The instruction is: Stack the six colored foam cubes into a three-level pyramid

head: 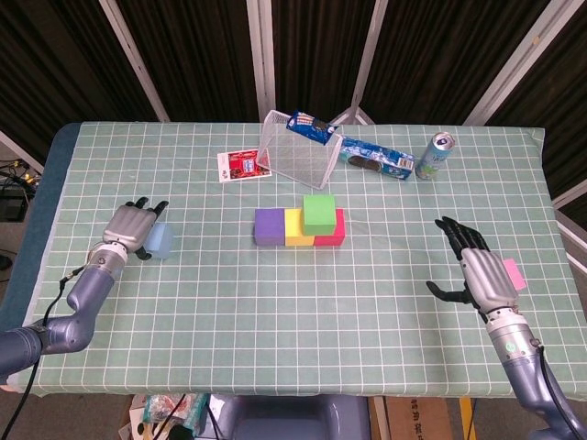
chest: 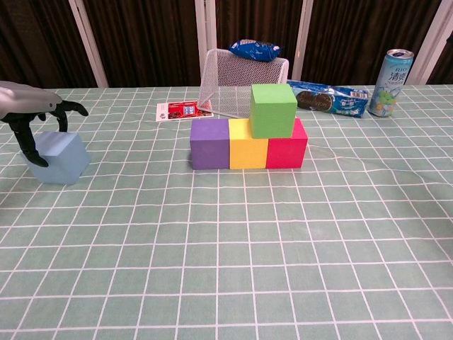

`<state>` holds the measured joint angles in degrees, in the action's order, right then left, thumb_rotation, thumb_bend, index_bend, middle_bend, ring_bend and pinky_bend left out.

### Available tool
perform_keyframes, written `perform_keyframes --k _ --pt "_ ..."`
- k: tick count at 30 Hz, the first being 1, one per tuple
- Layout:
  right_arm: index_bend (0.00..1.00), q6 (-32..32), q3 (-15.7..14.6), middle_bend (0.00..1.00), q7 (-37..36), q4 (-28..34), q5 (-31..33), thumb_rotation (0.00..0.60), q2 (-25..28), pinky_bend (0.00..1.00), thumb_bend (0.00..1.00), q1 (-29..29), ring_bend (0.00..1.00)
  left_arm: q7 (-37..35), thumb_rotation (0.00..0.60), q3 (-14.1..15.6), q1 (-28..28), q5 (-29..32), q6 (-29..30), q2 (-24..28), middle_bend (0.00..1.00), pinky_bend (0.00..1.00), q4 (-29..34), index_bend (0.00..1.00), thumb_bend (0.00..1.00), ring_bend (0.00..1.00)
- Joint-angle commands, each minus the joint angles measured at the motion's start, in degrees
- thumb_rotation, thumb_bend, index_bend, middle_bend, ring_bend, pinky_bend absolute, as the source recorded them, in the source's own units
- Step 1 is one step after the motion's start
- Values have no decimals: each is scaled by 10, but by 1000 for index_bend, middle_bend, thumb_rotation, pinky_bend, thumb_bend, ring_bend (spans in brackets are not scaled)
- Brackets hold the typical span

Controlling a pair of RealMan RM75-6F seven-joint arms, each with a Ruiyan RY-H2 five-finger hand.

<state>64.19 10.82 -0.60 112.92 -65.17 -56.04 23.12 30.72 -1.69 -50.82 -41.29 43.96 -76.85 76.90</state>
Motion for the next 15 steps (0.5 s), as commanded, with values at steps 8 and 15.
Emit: perform_keyframes --k 8,15 --pt "0 -1 -1 0 -1 1 0 600 -1 0 288 0 0 -14 600 -11 6 10 14 0 408 199 14 15 307 78" --pt "0 -1 1 0 -7 3 -3 600 1 0 288 -1 0 -25 600 -37 4 35 36 10 407 199 47 17 307 78"
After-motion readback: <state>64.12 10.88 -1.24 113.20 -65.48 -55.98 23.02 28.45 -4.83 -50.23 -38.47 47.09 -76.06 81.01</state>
